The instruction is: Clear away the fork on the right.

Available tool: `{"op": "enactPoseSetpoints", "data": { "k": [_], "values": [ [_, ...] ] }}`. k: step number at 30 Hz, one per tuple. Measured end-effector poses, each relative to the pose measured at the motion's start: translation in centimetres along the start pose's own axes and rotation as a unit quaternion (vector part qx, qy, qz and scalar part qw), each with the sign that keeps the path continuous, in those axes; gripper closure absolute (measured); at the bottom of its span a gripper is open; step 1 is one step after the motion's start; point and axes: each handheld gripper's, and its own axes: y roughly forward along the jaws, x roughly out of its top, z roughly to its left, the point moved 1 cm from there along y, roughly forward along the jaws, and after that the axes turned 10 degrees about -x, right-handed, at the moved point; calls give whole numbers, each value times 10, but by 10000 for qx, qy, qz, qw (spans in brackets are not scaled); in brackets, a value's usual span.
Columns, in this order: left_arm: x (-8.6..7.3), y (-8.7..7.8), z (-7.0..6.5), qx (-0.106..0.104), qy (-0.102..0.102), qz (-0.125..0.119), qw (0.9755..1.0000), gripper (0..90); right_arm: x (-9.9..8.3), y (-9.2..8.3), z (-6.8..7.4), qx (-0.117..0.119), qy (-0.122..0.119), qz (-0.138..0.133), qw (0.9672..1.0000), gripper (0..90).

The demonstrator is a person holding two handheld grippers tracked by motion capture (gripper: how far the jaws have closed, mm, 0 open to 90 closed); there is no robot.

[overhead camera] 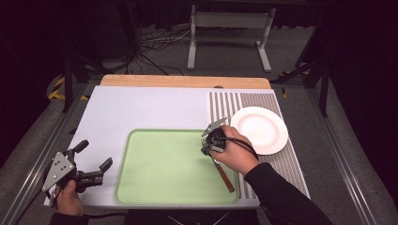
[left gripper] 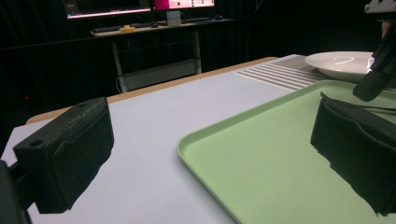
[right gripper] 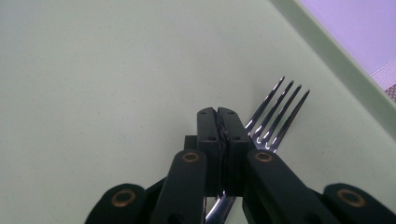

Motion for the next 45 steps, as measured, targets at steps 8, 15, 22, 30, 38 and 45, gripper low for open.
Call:
{"op": "enactPoseSetpoints", "data": {
  "k": [8, 15, 22, 30, 38, 45],
  "values": [
    [0, 0, 0, 4, 2, 6, 10000, 1, -7, 11, -4, -55, 46, 159, 9998, 890],
    [0, 0, 0, 1, 10, 5, 10000, 1, -8, 16, -4, -29, 37, 221, 9997, 894],
    [0, 0, 0, -2, 13, 8, 10000, 1, -9, 18, -5, -57, 40, 273, 9996, 899],
    [0, 1, -1, -14, -8, 11, 10000, 1, -12, 17, -10, -143, 141, 310, 9993, 900],
    [0, 1, -1, -10, -18, 10, 10000, 1, -15, 15, -17, -315, 228, 375, 9985, 900],
    [-1, 1, -1, -7, -28, 12, 10000, 1, -19, 13, -22, -415, 337, 411, 9977, 900]
  ]
}}
